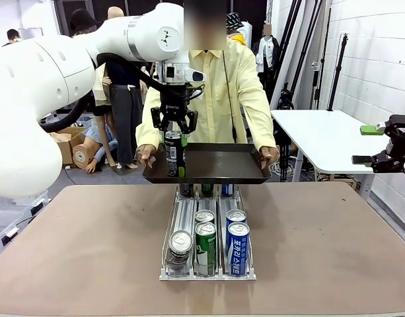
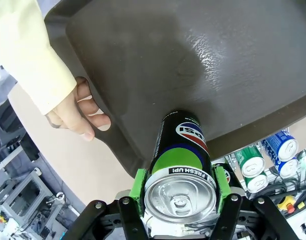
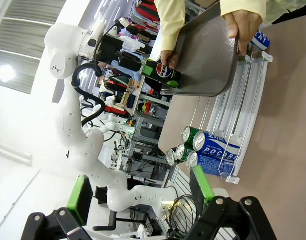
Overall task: Retrieve and hand over the desired beverage to the person.
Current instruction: Place the picked can on the Handle tray extended by the person.
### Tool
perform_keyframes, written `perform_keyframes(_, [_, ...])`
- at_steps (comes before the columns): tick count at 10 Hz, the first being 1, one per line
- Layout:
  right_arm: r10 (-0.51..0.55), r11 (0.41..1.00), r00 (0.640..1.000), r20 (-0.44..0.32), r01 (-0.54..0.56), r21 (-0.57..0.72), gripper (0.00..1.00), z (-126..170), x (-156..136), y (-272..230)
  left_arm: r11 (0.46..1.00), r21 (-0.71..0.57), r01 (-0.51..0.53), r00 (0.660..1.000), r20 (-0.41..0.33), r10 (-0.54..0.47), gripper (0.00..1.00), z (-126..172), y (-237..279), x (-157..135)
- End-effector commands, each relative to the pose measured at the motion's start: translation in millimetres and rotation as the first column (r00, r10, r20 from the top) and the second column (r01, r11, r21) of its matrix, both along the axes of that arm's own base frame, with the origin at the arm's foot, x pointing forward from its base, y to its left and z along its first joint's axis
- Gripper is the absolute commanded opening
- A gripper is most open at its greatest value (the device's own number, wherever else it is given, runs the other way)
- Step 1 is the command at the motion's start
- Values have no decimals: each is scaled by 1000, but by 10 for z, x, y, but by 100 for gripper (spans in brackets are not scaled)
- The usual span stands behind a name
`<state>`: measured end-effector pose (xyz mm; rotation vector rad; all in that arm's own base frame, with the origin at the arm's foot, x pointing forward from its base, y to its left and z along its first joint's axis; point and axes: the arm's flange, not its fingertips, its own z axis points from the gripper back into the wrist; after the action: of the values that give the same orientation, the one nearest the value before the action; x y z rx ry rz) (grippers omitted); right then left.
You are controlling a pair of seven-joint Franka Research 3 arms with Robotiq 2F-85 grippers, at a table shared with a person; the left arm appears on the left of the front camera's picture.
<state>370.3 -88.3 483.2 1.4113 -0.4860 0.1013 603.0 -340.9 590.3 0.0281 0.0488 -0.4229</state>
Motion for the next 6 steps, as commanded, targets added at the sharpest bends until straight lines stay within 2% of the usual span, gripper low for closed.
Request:
perform_keyframes(1, [3, 1000, 1000, -4, -3, 12, 100, 8, -3, -4, 1000, -30, 8, 1000, -2, -8, 100, 111, -4, 85])
perform_keyframes(6, [3, 1000, 1000, -4, -3, 12, 100, 8, -3, -4, 998, -56, 2, 1000, 16, -1, 100, 190, 97, 63])
